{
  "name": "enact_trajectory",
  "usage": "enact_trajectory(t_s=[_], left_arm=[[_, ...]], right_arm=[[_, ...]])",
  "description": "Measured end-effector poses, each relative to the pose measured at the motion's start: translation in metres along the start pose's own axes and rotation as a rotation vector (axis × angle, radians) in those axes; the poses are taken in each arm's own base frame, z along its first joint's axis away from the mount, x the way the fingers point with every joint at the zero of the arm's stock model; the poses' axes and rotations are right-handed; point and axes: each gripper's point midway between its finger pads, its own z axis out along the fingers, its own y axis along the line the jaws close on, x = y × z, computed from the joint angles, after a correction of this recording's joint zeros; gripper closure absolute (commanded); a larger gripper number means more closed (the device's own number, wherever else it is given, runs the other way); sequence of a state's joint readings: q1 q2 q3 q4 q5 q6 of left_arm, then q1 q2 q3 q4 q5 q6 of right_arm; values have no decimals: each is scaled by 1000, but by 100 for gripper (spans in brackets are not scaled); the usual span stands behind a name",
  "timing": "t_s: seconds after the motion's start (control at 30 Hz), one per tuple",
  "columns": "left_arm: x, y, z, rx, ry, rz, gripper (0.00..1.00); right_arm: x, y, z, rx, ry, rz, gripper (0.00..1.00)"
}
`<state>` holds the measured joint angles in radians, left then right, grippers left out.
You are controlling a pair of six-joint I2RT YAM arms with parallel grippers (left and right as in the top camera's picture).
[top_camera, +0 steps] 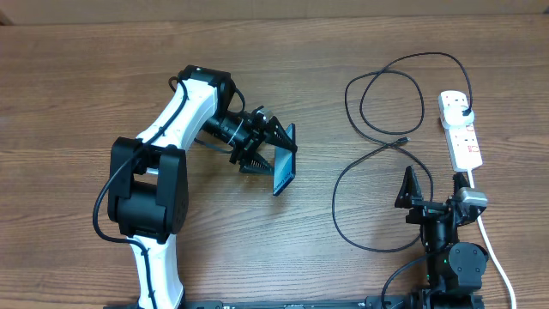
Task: Plug charger to phone and switch on socket
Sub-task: 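Lift the phone upright with the left gripper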
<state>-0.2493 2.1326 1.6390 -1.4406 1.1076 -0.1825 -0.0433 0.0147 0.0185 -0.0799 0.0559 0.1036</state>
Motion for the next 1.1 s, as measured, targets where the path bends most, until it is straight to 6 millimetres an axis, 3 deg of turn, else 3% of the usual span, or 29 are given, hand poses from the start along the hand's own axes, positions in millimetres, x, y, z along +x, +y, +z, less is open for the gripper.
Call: enact_trajectory(t_s=[0.43,0.87,0.97,1.1], left_arm=[[20,-14,-1,84,62,17,22],[24,-38,-5,227,73,26,22],[24,-42,-7,256,74,27,22],[24,-49,-9,297,75,25,22]], right_arm=[[0,0,0,0,0,0,0],[0,0,0,0,0,1,0],[2,9,0,-50,12,17,0],[3,33,-3,-192,43,224,0]])
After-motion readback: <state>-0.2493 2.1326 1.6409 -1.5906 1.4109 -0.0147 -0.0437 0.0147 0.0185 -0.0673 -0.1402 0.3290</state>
